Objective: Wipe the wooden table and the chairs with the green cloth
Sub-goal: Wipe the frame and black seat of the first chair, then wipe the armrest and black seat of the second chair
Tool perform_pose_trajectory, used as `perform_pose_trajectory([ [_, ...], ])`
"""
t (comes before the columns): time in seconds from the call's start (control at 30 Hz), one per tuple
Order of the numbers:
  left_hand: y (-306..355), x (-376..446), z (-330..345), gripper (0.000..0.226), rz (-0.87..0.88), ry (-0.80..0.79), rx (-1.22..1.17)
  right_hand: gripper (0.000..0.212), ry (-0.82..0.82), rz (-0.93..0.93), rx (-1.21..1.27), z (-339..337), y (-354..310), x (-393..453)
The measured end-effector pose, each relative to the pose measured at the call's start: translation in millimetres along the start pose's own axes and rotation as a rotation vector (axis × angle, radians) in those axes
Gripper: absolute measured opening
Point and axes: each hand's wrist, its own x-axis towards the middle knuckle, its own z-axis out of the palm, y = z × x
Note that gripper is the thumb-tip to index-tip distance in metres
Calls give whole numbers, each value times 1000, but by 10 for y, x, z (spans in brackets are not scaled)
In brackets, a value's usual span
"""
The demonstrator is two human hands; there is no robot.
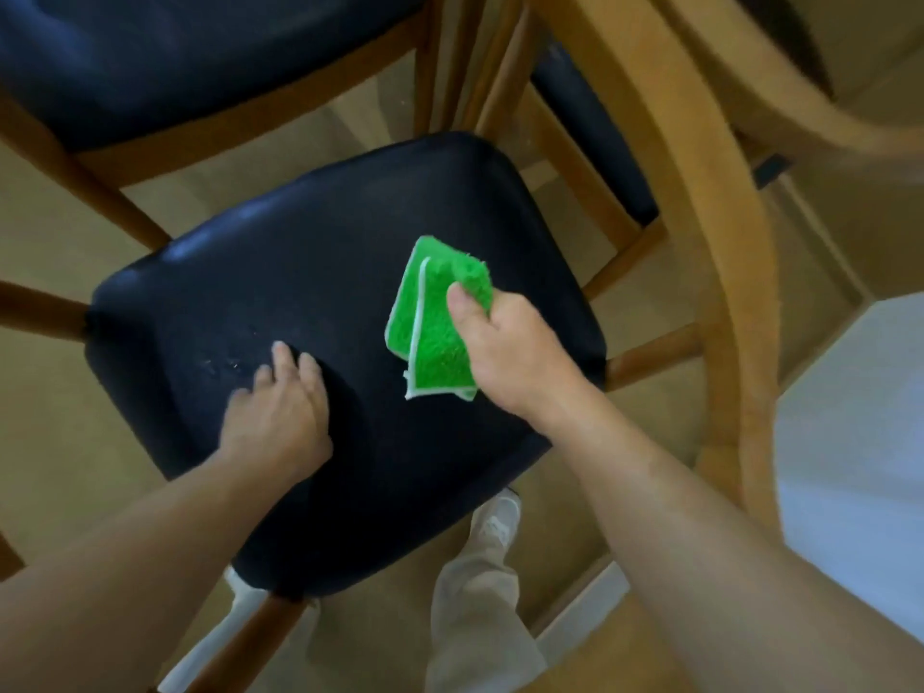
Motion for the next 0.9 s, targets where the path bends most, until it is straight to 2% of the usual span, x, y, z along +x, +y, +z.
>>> perform_pose_trajectory([
  [0.17, 980, -63, -234, 53, 193, -82, -371, 38, 174, -188, 205, -761, -57, -333],
  [0.3, 1672, -139, -546, 52, 314, -33, -725, 43, 404, -313, 231, -1241, 26, -594],
  [0.43, 2159, -232, -1033, 52, 281, -27, -1169, 44, 606, -335, 329, -1711, 147, -712],
  [0.57, 2569, -153, -1592, 36, 216, 54, -1408, 41, 723, -285, 344, -2095, 307, -688],
  [0.67, 2838, 25, -1957, 48, -14, 81, -1508, 52, 672, -145, 224, -2182, 451, -700],
  [0.77, 3056, 258, -2186, 62, -269, 84, -1644, 65, 359, 144, 157, -1986, 691, -687],
  [0.83, 3180, 435, -2212, 67, -390, 203, -1634, 79, 245, 155, 106, -1761, 836, -648],
  [0.9, 3273, 564, -2182, 68, -487, 362, -1507, 75, 295, 118, 125, -1693, 920, -574],
])
